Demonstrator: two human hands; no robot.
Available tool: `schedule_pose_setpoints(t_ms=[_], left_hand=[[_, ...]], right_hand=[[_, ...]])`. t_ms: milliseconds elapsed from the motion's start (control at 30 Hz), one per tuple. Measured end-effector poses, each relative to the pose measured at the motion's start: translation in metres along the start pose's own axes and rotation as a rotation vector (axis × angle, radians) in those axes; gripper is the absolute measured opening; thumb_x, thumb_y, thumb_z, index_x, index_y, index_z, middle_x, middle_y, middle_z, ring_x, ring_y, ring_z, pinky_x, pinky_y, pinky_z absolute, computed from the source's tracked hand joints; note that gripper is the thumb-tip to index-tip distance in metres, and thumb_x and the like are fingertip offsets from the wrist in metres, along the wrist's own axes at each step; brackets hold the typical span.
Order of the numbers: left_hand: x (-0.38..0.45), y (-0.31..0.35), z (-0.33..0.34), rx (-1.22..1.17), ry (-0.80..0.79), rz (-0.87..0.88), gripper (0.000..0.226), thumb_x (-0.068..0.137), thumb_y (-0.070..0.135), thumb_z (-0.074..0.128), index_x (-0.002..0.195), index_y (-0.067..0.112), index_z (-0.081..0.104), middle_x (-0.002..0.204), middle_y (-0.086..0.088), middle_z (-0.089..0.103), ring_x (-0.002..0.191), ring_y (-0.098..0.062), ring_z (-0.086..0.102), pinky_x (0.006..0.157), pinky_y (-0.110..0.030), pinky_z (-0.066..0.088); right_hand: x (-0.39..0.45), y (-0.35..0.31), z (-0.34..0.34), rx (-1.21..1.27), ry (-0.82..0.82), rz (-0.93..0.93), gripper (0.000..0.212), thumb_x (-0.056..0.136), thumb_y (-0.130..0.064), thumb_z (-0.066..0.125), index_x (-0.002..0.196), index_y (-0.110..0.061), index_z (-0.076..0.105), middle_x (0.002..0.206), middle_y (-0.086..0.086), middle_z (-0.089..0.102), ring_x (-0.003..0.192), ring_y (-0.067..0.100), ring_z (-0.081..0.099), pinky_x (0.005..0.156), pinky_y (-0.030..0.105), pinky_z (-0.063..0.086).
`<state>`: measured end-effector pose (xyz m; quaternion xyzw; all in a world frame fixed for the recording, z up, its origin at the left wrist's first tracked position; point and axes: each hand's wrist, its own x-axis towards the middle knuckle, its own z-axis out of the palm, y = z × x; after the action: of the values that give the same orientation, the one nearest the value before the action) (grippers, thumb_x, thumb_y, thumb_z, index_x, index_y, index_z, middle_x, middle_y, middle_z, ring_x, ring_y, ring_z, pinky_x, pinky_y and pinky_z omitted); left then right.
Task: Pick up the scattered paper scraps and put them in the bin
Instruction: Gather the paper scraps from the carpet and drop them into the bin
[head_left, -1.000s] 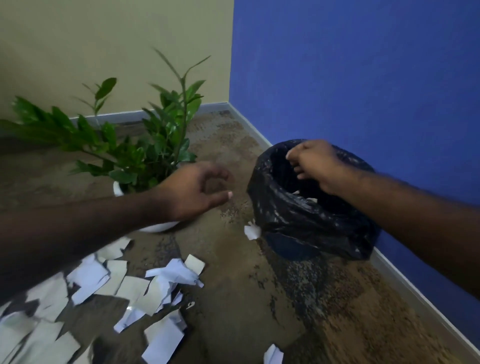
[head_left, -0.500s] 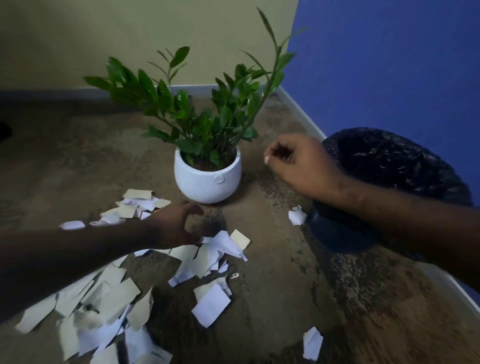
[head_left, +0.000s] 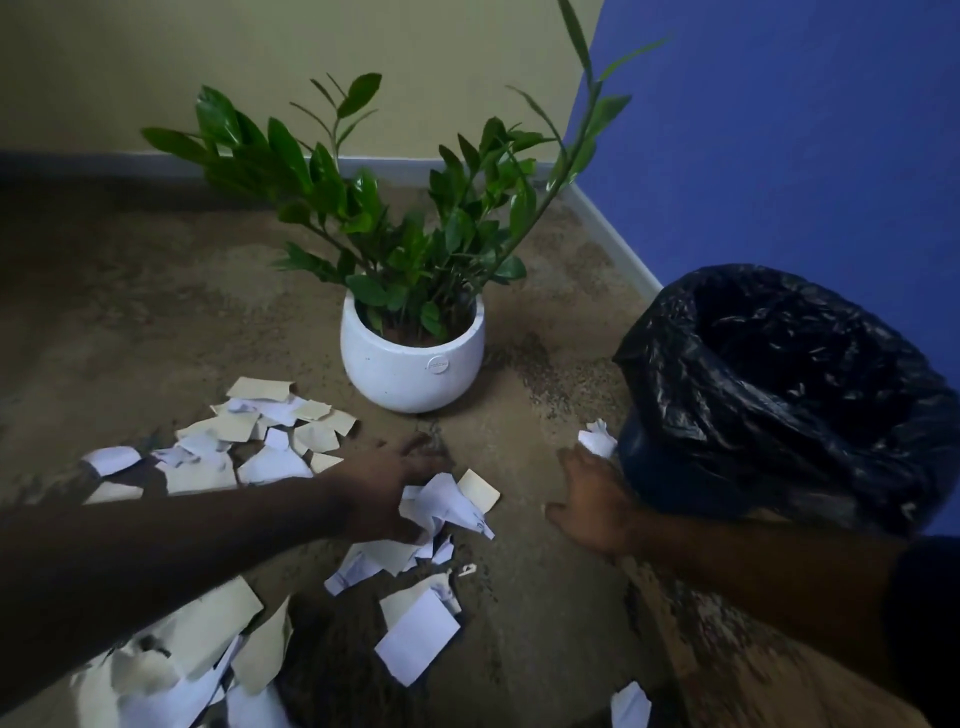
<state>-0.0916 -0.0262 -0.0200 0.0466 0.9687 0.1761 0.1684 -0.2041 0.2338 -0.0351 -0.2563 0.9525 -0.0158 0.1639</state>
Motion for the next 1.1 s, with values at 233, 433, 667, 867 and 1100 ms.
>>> schedule_pose_setpoints(t_ms=[233, 433, 667, 867, 1100], left_hand=[[0.016, 0.006, 0.016, 0.083, -0.09, 0.077, 0.085, 0.08, 0.049, 0.068, 0.149, 0.049, 0.018, 0.164, 0.004, 0.0, 0.15, -0.021, 0.011, 0.115, -0.041, 0.026], [0.024, 0.007, 0.035, 0.066, -0.082, 0.103, 0.074, 0.081, 0.048, 0.065, 0.146, 0.046, 0.03, 0.162, -0.002, 0.007, 0.141, -0.032, 0.032, 0.105, -0.041, 0.041], [0.013, 0.0, 0.044, -0.108, 0.019, 0.065, 0.033, 0.086, 0.03, 0.064, 0.119, 0.03, 0.064, 0.149, -0.001, 0.037, 0.127, -0.022, 0.045, 0.098, -0.031, 0.046], [0.013, -0.003, 0.034, -0.111, 0.022, -0.08, 0.028, 0.086, 0.016, 0.064, 0.113, 0.017, 0.068, 0.115, -0.004, 0.064, 0.105, -0.022, 0.059, 0.082, -0.023, 0.042], [0.004, -0.008, 0.015, -0.111, 0.083, -0.098, 0.02, 0.087, 0.016, 0.066, 0.101, 0.004, 0.073, 0.099, -0.012, 0.074, 0.086, -0.024, 0.068, 0.067, -0.014, 0.037]], right_hand=[[0.044, -0.006, -0.012, 0.144, 0.063, 0.319, 0.061, 0.085, -0.029, 0.061, 0.14, -0.019, 0.035, 0.157, 0.014, 0.007, 0.141, 0.039, 0.018, 0.109, 0.046, 0.038], [0.06, 0.004, -0.014, 0.097, -0.065, 0.393, 0.043, 0.085, -0.02, 0.058, 0.126, -0.01, 0.05, 0.135, 0.017, 0.045, 0.128, 0.034, 0.04, 0.108, 0.041, 0.038], [0.054, 0.012, -0.008, 0.052, -0.018, 0.296, 0.023, 0.086, 0.001, 0.053, 0.106, -0.006, 0.061, 0.122, 0.018, 0.056, 0.114, 0.034, 0.055, 0.092, 0.034, 0.049], [0.023, 0.0, -0.003, -0.054, -0.102, -0.125, 0.019, 0.086, -0.004, 0.049, 0.099, -0.015, 0.059, 0.111, 0.011, 0.059, 0.103, 0.03, 0.059, 0.089, 0.037, 0.051], [-0.018, 0.001, -0.013, -0.112, -0.38, -0.437, 0.006, 0.089, -0.013, 0.056, 0.092, -0.008, 0.059, 0.102, 0.009, 0.063, 0.095, 0.027, 0.058, 0.083, 0.036, 0.047]])
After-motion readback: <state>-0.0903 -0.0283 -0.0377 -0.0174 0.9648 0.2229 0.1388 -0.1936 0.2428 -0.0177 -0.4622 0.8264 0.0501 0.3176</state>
